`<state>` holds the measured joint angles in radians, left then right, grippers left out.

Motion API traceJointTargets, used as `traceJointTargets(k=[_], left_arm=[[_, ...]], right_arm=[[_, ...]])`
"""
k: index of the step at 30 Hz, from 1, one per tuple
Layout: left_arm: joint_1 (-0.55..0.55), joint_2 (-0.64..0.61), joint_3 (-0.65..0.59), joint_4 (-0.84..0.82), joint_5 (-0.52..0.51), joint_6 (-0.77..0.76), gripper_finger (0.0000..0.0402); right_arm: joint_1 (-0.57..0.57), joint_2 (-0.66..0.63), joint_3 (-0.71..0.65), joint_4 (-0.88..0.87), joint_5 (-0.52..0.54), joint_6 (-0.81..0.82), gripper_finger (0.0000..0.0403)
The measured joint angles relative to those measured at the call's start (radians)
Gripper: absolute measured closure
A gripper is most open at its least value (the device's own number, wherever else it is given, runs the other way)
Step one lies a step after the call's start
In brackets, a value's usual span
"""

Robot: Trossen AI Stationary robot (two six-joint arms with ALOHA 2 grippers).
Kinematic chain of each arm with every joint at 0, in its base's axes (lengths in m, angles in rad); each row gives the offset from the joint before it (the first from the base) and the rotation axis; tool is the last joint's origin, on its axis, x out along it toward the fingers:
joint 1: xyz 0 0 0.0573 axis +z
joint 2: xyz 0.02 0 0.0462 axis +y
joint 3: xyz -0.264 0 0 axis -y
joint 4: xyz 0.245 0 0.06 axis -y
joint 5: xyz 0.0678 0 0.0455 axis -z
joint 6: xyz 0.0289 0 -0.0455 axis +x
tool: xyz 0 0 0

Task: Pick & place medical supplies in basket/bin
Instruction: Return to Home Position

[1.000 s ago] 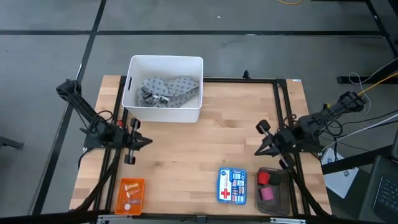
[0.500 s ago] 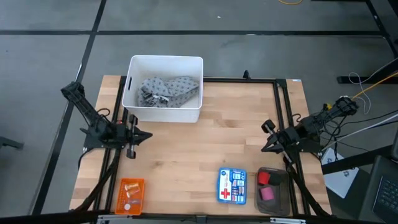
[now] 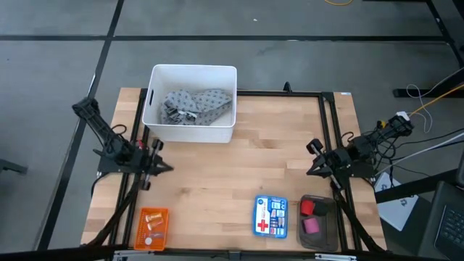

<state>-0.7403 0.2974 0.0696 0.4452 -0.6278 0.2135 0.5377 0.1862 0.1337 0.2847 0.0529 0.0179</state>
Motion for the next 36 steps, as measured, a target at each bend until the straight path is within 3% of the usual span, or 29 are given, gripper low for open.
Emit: traceJointTargets(k=[3, 9, 14, 19, 25, 30, 36], left_arm=[[0.026, -0.034, 0.0, -0.079, 0.113, -0.057, 0.0397], [0.078, -0.135, -0.053, -0.18, 0.157, -0.191, 0.0398], [0.115, -0.186, -0.055, -0.279, 0.196, -0.241, 0.0396], [0.134, -0.194, -0.056, -0.301, 0.235, -0.243, 0.0397], [0.158, -0.194, -0.057, -0.353, 0.238, -0.276, 0.0396], [0.193, -0.184, -0.057, -0.38, 0.268, -0.257, 0.0397], [0.233, -0.148, -0.058, -0.389, 0.329, -0.257, 0.0395]], right_arm=[[0.0, -0.001, 0.0, -0.001, -0.001, 0.0, 0.039], [0.0, 0.001, -0.006, -0.022, -0.042, 0.027, 0.039], [-0.001, -0.014, -0.098, -0.021, -0.042, 0.061, 0.039], [-0.015, -0.063, -0.118, -0.084, -0.012, 0.124, 0.039], [-0.019, -0.127, -0.117, -0.142, -0.037, 0.041, 0.039], [-0.019, -0.163, -0.117, -0.259, 0.049, 0.056, 0.039], [-0.02, -0.161, -0.117, -0.271, -0.018, 0.019, 0.039]])
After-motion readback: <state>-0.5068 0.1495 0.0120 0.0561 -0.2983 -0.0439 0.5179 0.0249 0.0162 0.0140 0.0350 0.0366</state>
